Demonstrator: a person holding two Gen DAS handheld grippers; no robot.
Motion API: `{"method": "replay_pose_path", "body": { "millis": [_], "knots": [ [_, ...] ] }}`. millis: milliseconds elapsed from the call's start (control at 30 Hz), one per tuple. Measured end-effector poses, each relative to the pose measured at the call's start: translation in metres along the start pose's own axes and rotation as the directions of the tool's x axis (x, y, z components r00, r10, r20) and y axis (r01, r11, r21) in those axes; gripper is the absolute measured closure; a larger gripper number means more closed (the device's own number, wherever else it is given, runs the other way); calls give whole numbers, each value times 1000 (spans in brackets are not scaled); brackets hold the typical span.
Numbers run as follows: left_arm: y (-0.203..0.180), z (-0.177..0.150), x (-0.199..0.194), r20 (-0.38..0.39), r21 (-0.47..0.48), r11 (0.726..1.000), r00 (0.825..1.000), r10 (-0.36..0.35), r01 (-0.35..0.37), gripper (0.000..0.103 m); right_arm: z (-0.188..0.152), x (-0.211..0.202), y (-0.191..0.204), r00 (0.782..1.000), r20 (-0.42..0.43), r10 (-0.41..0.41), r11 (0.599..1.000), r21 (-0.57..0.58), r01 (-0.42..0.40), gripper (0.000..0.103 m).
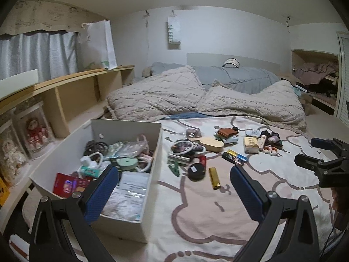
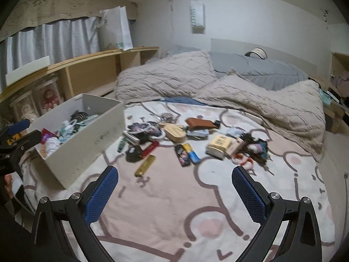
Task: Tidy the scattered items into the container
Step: 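Withdraw both grippers from the box back toward the item pile, then reach left gripper to the gold lighter while right gripper reaches the orange-white scissors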
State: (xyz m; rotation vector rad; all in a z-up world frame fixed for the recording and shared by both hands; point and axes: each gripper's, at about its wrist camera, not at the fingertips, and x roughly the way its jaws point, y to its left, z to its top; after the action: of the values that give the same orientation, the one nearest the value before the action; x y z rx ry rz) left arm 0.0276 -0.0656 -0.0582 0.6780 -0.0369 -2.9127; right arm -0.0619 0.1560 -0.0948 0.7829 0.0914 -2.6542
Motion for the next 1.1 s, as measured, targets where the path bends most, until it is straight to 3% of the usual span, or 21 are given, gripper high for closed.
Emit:
{"method": "replay_pose_path", "body": {
  "millis": [400,700,967,1100],
  "knots": [
    [-42,3,49,-81,63,991,990,-115,120,0,-14,15,-43,996,-51,-73,996,56,76,0],
    [-72,0,103,-184,79,972,961,-205,223,0,-17,40,-84,986,-127,-110,989,87,122,0],
    [-78,-13,150,-259,76,968,942,-213,240,0,-14,74,-114,982,-158,-100,990,82,114,0],
    [-78,-21,172,-292,59,971,934,-206,232,0,-10,98,-130,973,-182,-144,984,81,160,29]
  ]
}}
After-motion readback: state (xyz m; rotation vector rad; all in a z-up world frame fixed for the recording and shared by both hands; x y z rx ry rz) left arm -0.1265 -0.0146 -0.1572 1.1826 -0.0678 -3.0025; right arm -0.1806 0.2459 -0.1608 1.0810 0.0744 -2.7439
